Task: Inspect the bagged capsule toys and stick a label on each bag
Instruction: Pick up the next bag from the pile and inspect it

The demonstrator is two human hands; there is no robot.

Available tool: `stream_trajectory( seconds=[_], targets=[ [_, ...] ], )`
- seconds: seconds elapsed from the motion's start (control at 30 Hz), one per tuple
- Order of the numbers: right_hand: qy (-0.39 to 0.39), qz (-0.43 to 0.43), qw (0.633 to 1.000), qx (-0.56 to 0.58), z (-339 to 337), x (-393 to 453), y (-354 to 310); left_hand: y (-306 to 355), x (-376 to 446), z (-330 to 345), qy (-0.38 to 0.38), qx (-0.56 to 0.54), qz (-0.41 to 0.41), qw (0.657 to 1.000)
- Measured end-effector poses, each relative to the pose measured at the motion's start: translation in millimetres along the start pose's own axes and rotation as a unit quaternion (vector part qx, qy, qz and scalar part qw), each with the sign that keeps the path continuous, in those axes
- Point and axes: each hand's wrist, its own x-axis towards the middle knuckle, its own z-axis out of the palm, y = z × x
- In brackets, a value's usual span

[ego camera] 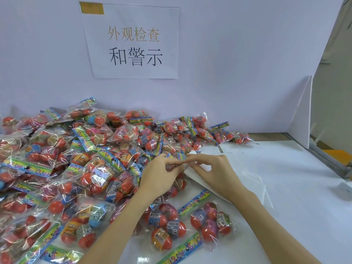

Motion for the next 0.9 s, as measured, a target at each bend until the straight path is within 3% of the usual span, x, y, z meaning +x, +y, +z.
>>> stream_trajectory(
  seconds=[0.33, 0.53, 0.9],
  targets=[
    [-0.006, 0.005, 0.999, 0.041, -0.1, -0.9, 4.4, -0.3, 1.4, -2.7, -0.023, -0.026, -0.010, 0.999],
    [-0.068, 0.023, 0.996, 0.060, -3.6, 1.0, 7.5, 2.3, 1.4, -4.7, -0.069, 0.041, -0.007, 0.997],
    [-0.059, 0.023, 0.997, 0.036, -5.2, 1.0, 3.2, 0.9, -0.2, -1.0, 0.003, -0.017, -0.023, 1.000]
  ],
)
